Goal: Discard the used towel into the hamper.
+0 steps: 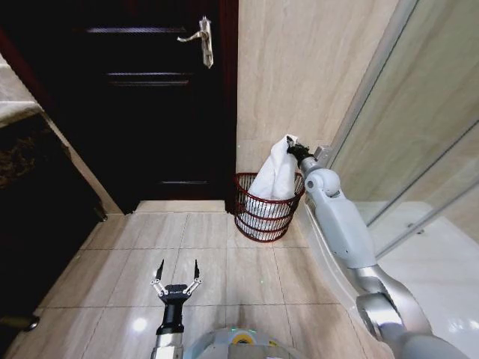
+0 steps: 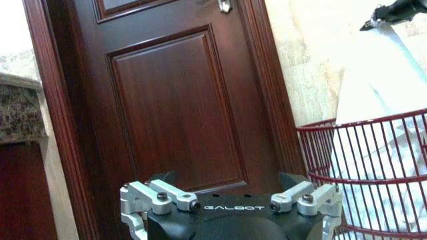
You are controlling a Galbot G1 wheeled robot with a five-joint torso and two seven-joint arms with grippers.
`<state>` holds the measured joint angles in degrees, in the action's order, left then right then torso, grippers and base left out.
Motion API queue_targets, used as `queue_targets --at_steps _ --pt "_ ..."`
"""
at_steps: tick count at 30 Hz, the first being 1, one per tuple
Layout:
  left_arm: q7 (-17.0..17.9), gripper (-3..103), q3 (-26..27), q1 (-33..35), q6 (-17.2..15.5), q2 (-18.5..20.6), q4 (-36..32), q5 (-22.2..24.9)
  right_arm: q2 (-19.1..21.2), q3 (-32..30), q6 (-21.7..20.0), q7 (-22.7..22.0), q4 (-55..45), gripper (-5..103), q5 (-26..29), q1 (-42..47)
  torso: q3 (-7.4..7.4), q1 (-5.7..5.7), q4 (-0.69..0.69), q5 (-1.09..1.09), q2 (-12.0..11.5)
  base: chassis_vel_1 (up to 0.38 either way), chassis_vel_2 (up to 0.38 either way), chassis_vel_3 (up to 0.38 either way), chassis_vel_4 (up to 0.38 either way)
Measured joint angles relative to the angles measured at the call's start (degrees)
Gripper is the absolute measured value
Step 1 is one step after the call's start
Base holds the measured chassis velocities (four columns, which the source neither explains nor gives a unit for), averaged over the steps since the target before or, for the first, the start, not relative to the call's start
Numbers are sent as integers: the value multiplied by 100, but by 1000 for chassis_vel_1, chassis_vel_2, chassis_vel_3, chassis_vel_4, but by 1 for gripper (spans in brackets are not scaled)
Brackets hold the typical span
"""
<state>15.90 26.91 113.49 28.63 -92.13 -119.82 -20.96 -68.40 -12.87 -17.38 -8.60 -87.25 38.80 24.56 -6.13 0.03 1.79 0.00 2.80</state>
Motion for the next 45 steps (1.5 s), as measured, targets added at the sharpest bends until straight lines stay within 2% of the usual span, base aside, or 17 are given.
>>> queue_targets --at_steps 15,18,20,24,33,35,37,38,40,41,42,45 --pt "-1 100 -14 39 10 0 -3 -1 37 -23 -21 -40 -80 2 53 21 334 -1 1 1 -290 0 0 0 0" --pt "-1 100 -16 50 18 0 -5 -5 38 -21 -21 -42 -120 2 54 48 356 -2 1 -4 -290 0 0 0 0" --pt "-1 100 -28 61 22 0 -13 -9 41 -6 -35 -43 -140 2 55 68 361 -2 1 4 -290 0 0 0 0" --pt "4 100 -48 63 31 0 -10 -13 47 29 -44 -50 -166 2 59 73 361 -2 1 1 -289 0 0 0 0" --pt "197 100 -75 -15 65 3 21 -17 144 107 -221 -100 -274 2 156 104 342 -2 1 2 -287 0 0 0 0" --pt "199 100 -77 -13 66 3 19 -14 175 139 -360 -156 -332 2 253 114 339 -2 1 2 -287 0 0 0 0" --pt "203 100 -78 -17 69 3 20 2 306 214 -978 -360 -519 2 584 110 334 -2 1 2 -286 0 0 0 0" --pt "203 100 -78 -17 69 3 20 2 306 214 -978 -360 -519 2 584 110 334 -2 1 2 -286 0 0 0 0" --pt "207 100 -79 -21 71 3 24 20 430 294 -1366 -574 -626 2 869 47 330 -2 1 2 -286 0 0 0 0" --pt "210 100 -79 -22 72 3 27 40 524 343 -1644 -770 -697 2 1195 -19 329 -2 0 1 -286 0 0 0 0" --pt "210 100 -79 -22 72 3 27 40 524 343 -1644 -770 -697 2 1195 -19 329 -2 0 1 -286 0 0 0 0" --pt "211 100 -72 -29 70 1 29 74 743 541 -2141 -1258 -773 2 1941 -152 323 -2 1 -1 -286 0 0 0 0"
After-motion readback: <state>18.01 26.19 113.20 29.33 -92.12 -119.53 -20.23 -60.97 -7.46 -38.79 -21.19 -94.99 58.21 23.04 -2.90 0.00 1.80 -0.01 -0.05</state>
